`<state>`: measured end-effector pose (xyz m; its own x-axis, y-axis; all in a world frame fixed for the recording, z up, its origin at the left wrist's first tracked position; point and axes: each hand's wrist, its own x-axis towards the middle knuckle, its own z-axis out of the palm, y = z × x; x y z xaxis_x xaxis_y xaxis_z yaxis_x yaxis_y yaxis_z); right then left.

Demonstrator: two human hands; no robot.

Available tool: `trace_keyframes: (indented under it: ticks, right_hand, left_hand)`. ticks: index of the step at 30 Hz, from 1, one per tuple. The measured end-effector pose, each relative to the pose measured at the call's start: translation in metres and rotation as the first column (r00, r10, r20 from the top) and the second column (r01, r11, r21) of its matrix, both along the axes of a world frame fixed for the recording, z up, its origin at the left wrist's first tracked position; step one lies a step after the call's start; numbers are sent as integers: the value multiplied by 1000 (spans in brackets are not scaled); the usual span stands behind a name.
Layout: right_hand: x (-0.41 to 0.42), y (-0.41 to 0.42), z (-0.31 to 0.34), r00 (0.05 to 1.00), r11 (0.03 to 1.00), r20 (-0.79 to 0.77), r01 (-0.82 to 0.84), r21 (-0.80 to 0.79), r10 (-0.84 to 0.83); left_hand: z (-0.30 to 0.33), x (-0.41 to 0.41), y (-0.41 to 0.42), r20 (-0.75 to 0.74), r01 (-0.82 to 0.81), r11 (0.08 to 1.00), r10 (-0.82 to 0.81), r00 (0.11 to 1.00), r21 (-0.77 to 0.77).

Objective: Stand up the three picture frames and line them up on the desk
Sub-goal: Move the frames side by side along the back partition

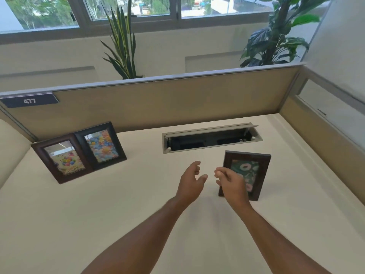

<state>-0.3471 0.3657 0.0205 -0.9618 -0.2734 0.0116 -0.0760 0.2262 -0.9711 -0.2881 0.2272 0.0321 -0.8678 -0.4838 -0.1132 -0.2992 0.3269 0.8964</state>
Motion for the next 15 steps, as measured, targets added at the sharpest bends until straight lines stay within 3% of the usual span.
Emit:
trace_keyframes:
  ticks: [4, 8, 12, 15]
  right_hand:
    - [-4, 45, 8, 973, 981, -129, 194, -4, -193]
    - [-22, 80, 12, 858, 869, -182, 493, 26, -481]
    - [-43, 95, 7, 941, 942, 56, 331, 57, -334]
    - [-50, 96, 3, 958, 959, 76, 268, 97, -275]
  left_hand:
    - [0, -19, 29, 17, 51, 998, -51, 999, 30]
    - [1, -35, 46, 39, 98, 984, -105, 994, 146]
    - [4, -49, 50, 40, 151, 941, -171, 984, 304]
    - [6, -56, 47, 37, 181, 910, -210, 977, 374]
